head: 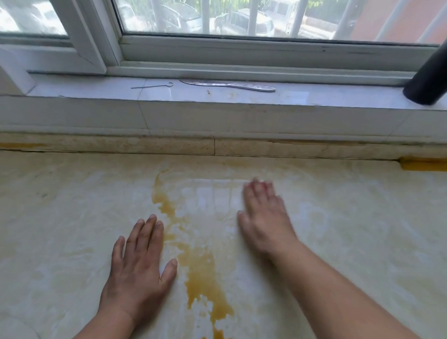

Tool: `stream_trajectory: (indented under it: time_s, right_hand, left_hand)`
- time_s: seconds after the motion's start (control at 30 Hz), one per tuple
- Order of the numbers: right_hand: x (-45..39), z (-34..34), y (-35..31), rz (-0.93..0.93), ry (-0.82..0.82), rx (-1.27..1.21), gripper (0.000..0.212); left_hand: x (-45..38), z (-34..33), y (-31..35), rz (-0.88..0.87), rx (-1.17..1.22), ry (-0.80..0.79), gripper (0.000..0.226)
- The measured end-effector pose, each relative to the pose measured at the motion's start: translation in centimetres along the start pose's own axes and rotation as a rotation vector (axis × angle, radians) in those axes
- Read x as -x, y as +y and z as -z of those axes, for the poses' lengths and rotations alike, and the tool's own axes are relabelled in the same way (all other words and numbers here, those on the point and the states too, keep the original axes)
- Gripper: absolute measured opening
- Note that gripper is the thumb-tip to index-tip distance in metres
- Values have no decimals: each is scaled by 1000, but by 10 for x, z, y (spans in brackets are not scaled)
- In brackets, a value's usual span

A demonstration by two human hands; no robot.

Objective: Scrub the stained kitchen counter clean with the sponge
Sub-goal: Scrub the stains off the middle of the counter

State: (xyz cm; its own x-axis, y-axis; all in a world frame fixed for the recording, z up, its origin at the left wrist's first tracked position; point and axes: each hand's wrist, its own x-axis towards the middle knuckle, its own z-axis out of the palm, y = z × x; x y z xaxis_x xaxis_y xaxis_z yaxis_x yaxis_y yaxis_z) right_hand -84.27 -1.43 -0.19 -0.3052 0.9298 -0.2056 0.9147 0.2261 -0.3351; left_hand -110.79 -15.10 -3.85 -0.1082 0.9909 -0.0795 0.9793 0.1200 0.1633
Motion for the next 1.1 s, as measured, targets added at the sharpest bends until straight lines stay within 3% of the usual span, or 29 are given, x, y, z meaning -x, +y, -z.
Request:
stream_trajectory:
  time_s: [0.1,0.2,0.43,0.7,0.93,1.03,1.1]
  right_hand:
    - [33,-12,-25,221,-53,47,65]
    - [56,-7,-1,266,-55,87,59]
    - [72,24,96,-137,60,30,57]
    - [17,14,56,-317,126,-30,70]
    - [16,-3,-19,174,-51,33,62]
    - [35,-2,4,228,-44,71,58]
    - [43,5,37,154,-13,87,58]
  left_hand:
    - [1,-1,-1,-8,-2,10,85]
    - [2,-3,-2,-11,-18,18,84]
    - [-1,-10,-5,-20,-61,59,85]
    - [-2,-16,-7,-36,-98,112,86]
    - [-2,-16,-7,-45,-98,143,86]
    - [-3,-18,-8,-46,-107,166,86]
    - [-5,-18,-9,-47,-109,177,86]
